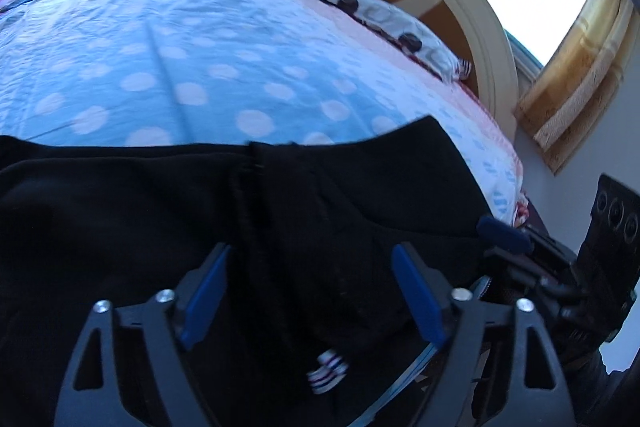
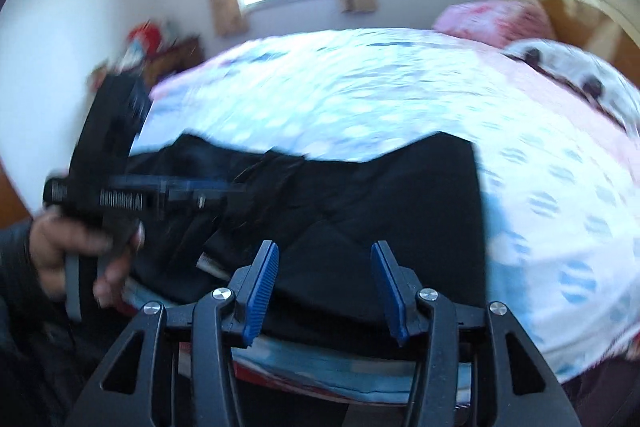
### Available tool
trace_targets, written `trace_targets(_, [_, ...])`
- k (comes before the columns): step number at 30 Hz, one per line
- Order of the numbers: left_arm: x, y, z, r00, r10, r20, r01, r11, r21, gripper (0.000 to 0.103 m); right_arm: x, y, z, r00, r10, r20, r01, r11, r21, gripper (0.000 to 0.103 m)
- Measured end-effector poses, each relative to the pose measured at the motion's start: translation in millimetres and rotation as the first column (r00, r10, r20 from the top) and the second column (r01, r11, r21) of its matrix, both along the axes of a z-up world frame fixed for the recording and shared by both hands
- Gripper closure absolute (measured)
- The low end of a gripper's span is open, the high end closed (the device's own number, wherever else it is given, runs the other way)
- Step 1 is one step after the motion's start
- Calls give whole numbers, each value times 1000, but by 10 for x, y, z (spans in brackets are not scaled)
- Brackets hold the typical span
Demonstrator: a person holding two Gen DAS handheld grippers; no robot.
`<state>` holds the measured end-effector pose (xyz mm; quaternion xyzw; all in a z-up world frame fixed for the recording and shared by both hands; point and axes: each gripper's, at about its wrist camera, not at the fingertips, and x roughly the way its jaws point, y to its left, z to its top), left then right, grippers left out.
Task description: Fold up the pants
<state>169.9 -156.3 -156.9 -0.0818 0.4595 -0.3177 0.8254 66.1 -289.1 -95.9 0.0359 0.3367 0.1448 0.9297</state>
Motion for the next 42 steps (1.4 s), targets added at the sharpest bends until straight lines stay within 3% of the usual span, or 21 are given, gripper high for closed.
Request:
trace_targets(2, [12, -60, -6, 1000, 20, 10, -21, 999, 26, 25, 21, -106, -7, 999, -36, 3, 36, 999, 39, 52])
trace_targets(3, [12, -57, -3, 1000, 27, 15, -28, 999, 33, 37, 19, -135, 1, 999, -43, 4, 42, 998, 54, 52])
trace_targets(5, [25, -56, 1, 999, 41, 31, -43, 997, 70, 80, 6, -174, -8, 999, -48, 6, 48, 996, 77, 52])
trace_targets(6, [25, -40, -18, 999, 31, 22, -33, 997, 67, 93, 11, -174, -13, 999, -52, 10, 51, 995, 81, 52])
trace_targets(12, [-89, 258, 100, 996, 78, 37, -79, 997, 20, 93, -90, -301, 54, 992, -88, 85, 77, 989, 126, 52])
trace_targets(18, [-235, 922, 154, 983, 182, 39, -183, 982, 36, 93, -99, -217, 26, 996, -46, 73, 35, 989, 143, 49])
trace_targets(23, [-277, 1079, -44, 976, 217, -1, -217, 975, 40, 93, -85, 88, -101, 998, 57, 41, -59, 997, 53, 49])
trace_targets(26, [-263, 1050, -117, 976, 217, 12, -217, 974, 57, 90, -1, 238, -250, 998, 54, -29, -56, 997, -53, 49])
trace_targets(29, [-248, 1065, -124, 976, 216, 6, -216, 975, 55, 82, 9, 311, -305, 998, 43, -41, -48, 993, -110, 49])
trace_targets(30, [-249, 1079, -104, 976, 216, 9, -217, 974, 59, 75, -3, 311, -300, 998, 46, -39, -50, 992, -113, 49])
trace_targets(32, [-282, 1109, -40, 974, 224, 41, -227, 970, 84, 54, -15, 276, -279, 998, 38, -41, -42, 994, -104, 49])
trace_targets(33, [-316, 1131, 4, 968, 241, 75, -248, 963, 103, 39, -19, 247, -251, 999, 26, -40, -30, 995, -95, 49])
trace_targets(34, [-362, 1156, 68, 958, 259, 122, -272, 955, 114, 31, -26, 228, -213, 999, 17, -34, -20, 996, -82, 49])
trace_targets(38, [-428, 1148, 225, 945, 263, 194, -284, 954, 91, 30, -31, 227, -46, 1000, 17, -10, -17, 999, -37, 48])
trace_targets(42, [-477, 953, 258, 957, 194, 215, -214, 974, 78, 30, 70, 364, -72, 996, 74, -47, -74, 997, -3, 48])
